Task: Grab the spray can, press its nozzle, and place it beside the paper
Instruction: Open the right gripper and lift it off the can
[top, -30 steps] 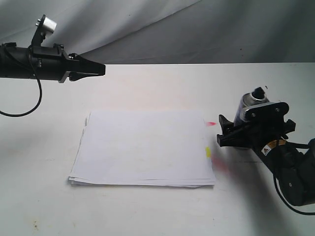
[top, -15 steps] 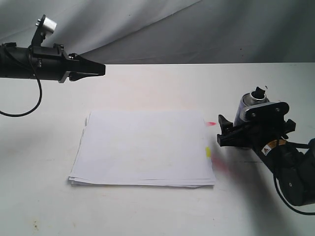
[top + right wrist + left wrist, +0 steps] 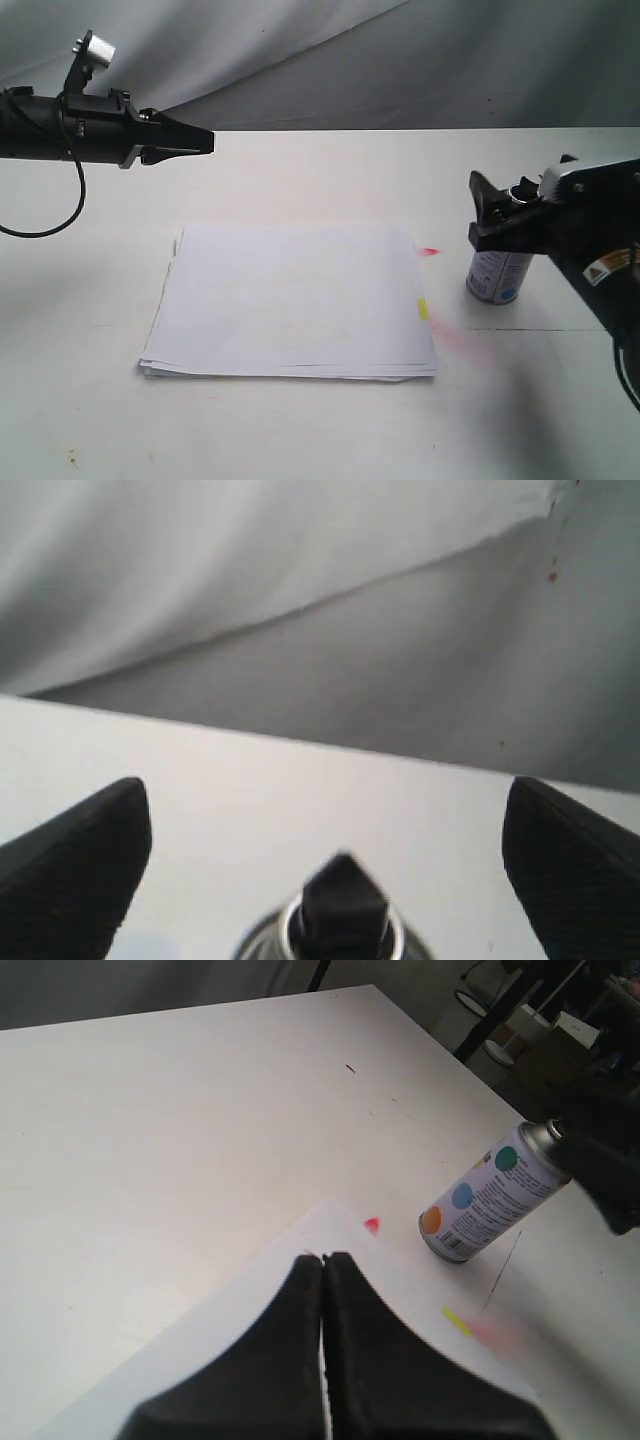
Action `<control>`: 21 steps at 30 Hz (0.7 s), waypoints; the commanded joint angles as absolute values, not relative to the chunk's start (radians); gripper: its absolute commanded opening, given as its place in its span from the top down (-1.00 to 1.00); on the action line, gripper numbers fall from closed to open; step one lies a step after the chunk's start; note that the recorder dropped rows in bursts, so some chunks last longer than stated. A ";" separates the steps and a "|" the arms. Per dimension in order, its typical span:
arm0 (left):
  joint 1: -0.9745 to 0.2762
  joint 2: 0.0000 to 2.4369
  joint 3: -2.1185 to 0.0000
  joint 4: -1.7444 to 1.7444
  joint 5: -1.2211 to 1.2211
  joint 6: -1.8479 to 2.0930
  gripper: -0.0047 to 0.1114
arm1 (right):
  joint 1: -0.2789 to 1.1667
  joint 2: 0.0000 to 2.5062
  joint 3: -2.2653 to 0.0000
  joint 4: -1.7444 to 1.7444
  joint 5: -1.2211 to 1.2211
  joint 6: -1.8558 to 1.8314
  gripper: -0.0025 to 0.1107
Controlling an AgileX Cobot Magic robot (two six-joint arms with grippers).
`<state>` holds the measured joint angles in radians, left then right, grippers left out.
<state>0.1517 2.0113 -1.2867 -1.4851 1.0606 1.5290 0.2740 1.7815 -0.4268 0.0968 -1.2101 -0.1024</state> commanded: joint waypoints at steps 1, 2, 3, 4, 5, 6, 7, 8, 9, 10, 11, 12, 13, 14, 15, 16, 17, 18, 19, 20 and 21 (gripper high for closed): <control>0.151 2.003 -1.285 -1.500 1.061 1.525 0.92 | 0.269 1.572 -0.373 0.084 -1.221 -0.105 -0.58; 0.151 2.003 -1.285 -1.500 1.061 1.525 0.92 | 0.269 1.513 -0.365 0.078 -1.221 -0.105 -0.58; 0.151 2.003 -1.285 -1.500 1.061 1.525 0.92 | 0.269 1.453 -0.356 0.073 -1.208 -0.105 -0.58; 0.151 2.003 -1.285 -1.500 1.061 1.525 0.92 | 0.269 1.404 -0.350 0.068 -1.178 -0.105 -0.58; 0.151 2.003 -1.285 -1.500 1.061 1.525 0.92 | 0.269 1.342 -0.343 0.062 -1.140 -0.105 -0.58; 0.151 2.003 -1.285 -1.500 1.061 1.525 0.92 | 0.269 1.278 -0.336 0.057 -1.097 -0.105 -0.58; 0.151 2.003 -1.285 -1.500 1.061 1.525 0.92 | 0.269 1.226 -0.334 0.052 -1.050 -0.105 -0.58; 0.151 2.003 -1.285 -1.500 1.061 1.525 0.92 | 0.269 1.160 -0.335 0.047 -0.988 -0.105 -0.57; 0.151 2.003 -1.285 -1.500 1.061 1.525 0.92 | 0.269 1.091 -0.335 0.045 -0.928 -0.109 -0.57; 0.151 2.003 -1.285 -1.500 1.061 1.525 0.92 | 0.269 1.024 -0.335 0.043 -0.879 -0.112 -0.55; 0.151 2.003 -1.285 -1.500 1.061 1.525 0.92 | 0.269 0.955 -0.335 0.043 -0.814 -0.120 -0.54; 0.151 2.003 -1.285 -1.500 1.061 1.525 0.92 | 0.269 0.885 -0.335 0.043 -0.745 -0.133 -0.53; 0.151 2.003 -1.285 -1.500 1.061 1.525 0.92 | 0.269 0.829 -0.335 0.043 -0.691 -0.138 -0.51; 0.151 2.003 -1.285 -1.500 1.061 1.525 0.92 | 0.269 0.748 -0.335 0.043 -0.602 -0.141 -0.50; 0.151 2.003 -1.285 -1.500 1.061 1.525 0.92 | 0.269 0.693 -0.335 0.043 -0.544 -0.141 -0.48; 0.151 2.003 -1.285 -1.500 1.061 1.525 0.92 | 0.269 0.638 -0.335 0.043 -0.484 -0.141 -0.47; 0.151 2.003 -1.285 -1.500 1.061 1.525 0.92 | 0.269 0.558 -0.335 0.043 -0.390 -0.141 -0.44; 0.151 2.003 -1.285 -1.500 1.061 1.525 0.92 | 0.269 0.507 -0.335 0.043 -0.328 -0.141 -0.42; 0.151 2.003 -1.285 -1.500 1.061 1.525 0.92 | 0.269 0.444 -0.335 0.043 -0.253 -0.141 -0.40; 0.151 2.003 -1.285 -1.500 1.061 1.525 0.92 | 0.269 0.384 -0.335 0.048 -0.181 -0.141 -0.34; 0.151 2.003 -1.285 -1.500 1.061 1.525 0.92 | 0.269 0.328 -0.335 0.051 -0.114 -0.141 -0.28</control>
<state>0.1517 2.0113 -1.2867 -1.4851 1.0606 1.5290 0.2740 0.4543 -0.3440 0.0565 -0.3048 -0.1314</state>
